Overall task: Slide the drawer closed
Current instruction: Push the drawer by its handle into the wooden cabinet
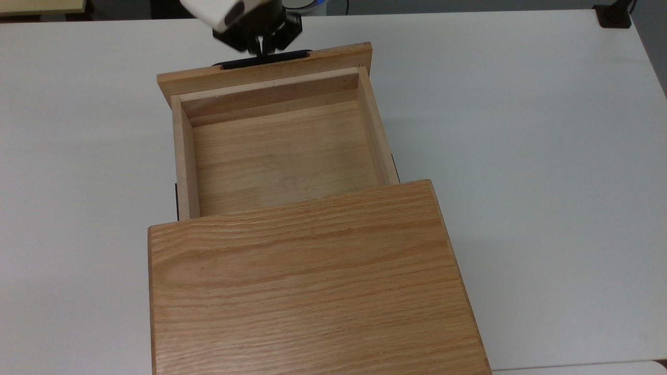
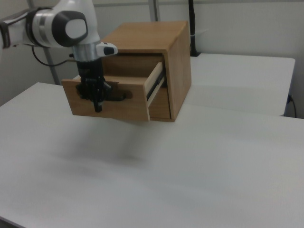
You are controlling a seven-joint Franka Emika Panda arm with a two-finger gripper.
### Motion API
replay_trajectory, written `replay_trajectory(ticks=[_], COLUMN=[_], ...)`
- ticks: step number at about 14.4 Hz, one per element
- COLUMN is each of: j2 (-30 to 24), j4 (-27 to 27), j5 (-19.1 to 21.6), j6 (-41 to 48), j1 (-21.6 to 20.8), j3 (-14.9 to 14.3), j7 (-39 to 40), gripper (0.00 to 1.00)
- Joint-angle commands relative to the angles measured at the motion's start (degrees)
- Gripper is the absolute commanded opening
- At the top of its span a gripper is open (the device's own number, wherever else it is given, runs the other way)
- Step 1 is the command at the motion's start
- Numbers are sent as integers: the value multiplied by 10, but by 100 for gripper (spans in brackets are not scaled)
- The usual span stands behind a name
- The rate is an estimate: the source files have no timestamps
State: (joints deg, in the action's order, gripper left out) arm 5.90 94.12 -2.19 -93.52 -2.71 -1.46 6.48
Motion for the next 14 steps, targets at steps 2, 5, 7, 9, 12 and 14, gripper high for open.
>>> replay_trajectory(ticks=[2, 5, 7, 9, 12, 14], j2=[51, 87, 108, 133, 158, 177], j4=[-28, -68, -96, -133, -176, -191], j5=[55, 75, 75, 74, 73, 70], j6=[-131, -189, -208, -233, -247, -279], j1=[-3, -2, -4, -11, -21, -40], j3=[-1, -2, -2, -2, -2, -8], j7=[7, 1, -22, -51, -67, -84], gripper=[1, 1, 1, 1, 1, 2])
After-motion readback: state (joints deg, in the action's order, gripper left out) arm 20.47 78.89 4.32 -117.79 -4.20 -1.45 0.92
